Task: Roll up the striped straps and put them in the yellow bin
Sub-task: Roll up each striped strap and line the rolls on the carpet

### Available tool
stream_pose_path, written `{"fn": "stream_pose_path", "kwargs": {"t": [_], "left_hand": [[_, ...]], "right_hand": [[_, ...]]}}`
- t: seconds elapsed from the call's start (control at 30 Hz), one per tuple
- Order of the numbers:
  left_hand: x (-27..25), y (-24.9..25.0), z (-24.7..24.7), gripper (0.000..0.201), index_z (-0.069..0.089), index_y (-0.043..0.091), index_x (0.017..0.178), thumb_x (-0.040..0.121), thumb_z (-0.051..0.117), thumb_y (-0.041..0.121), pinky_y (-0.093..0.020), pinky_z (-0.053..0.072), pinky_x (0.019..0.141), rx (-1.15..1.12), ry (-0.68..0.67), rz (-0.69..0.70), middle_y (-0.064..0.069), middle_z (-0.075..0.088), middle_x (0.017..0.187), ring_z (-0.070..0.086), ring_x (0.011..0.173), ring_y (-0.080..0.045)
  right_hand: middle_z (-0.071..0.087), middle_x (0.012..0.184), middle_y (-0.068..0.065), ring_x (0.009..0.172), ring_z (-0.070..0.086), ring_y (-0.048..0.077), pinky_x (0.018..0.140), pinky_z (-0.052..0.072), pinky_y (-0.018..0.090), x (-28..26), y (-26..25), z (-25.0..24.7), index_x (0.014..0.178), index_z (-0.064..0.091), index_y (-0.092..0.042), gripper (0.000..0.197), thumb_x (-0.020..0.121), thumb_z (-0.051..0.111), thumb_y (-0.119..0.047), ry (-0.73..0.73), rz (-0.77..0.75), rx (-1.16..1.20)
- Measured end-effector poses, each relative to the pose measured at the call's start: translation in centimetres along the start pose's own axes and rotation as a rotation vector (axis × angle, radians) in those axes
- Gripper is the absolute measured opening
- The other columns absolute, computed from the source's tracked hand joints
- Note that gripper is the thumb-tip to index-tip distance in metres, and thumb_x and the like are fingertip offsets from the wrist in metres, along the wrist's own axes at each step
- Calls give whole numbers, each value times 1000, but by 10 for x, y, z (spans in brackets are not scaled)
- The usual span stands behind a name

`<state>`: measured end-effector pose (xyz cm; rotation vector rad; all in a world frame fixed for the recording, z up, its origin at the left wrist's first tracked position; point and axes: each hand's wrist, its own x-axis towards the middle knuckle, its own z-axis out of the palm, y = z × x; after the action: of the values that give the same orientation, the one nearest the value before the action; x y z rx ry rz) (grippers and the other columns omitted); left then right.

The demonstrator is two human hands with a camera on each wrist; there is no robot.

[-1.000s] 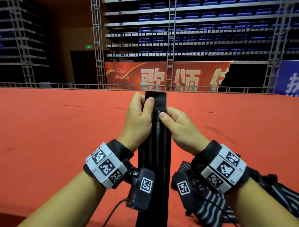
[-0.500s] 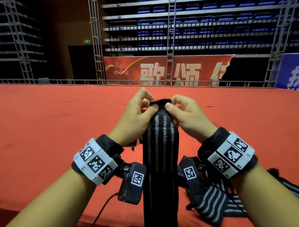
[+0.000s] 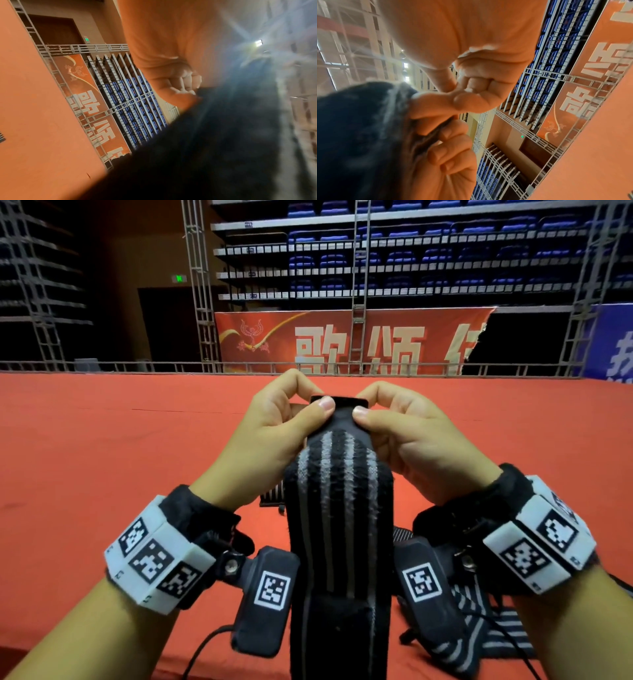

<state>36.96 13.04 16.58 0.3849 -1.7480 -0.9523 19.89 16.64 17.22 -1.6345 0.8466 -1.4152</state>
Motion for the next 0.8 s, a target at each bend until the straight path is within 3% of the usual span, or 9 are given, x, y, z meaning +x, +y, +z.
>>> {"fn": "stream_pose_path", "kwargs": {"t": [0.13,0.23,0.33,0.4,0.47,0.63,0.8], "left_hand": [[10,-23,-6,14,45,10,87,98,53,7,-22,42,47,75,12,-50,-5,60,61,52,49,-12],[18,-48,-8,12,48,10,88,99,53,7,-22,38,46,184,42,-78,-7,56,64,46,49,-12],[22,-76,-9,10,51,9,90,99,52,5,-21,38,45,227,80,-113,-4,56,65,45,49,-9],[24,-96,-9,10,51,8,89,99,53,5,-23,36,46,258,88,-125,-4,55,64,43,47,-10],[27,-113,-9,9,51,6,89,98,54,6,-24,34,46,285,84,-136,-1,56,63,42,46,-10],[37,-149,-8,9,57,11,95,98,53,4,-21,36,43,243,72,-147,10,53,55,41,45,-6],[51,-185,-15,16,57,17,91,95,53,2,-23,38,47,265,88,-138,3,58,63,46,50,-8]], "right_hand": [[46,46,0,34,37,9,34,28,15,16,17,-1,83,46,-13,18,100,46,-10,61,45,-117],[49,54,9,39,43,17,38,33,23,30,45,-5,85,47,-13,14,99,50,-11,160,-43,-288],[59,58,5,51,52,23,50,44,40,40,74,-10,80,49,-19,10,88,51,-23,258,-164,-562],[64,65,2,63,59,25,63,50,43,47,92,-14,81,51,-19,6,86,53,-21,296,-193,-646],[66,67,4,63,59,22,63,50,41,53,106,-20,82,52,-19,4,85,54,-18,301,-181,-616],[58,63,20,52,44,19,50,37,37,71,140,-32,83,51,-21,6,82,51,-16,249,-116,-426],[55,62,10,54,44,20,50,35,33,90,173,-38,83,53,-20,13,84,51,-7,257,-84,-289]]}}
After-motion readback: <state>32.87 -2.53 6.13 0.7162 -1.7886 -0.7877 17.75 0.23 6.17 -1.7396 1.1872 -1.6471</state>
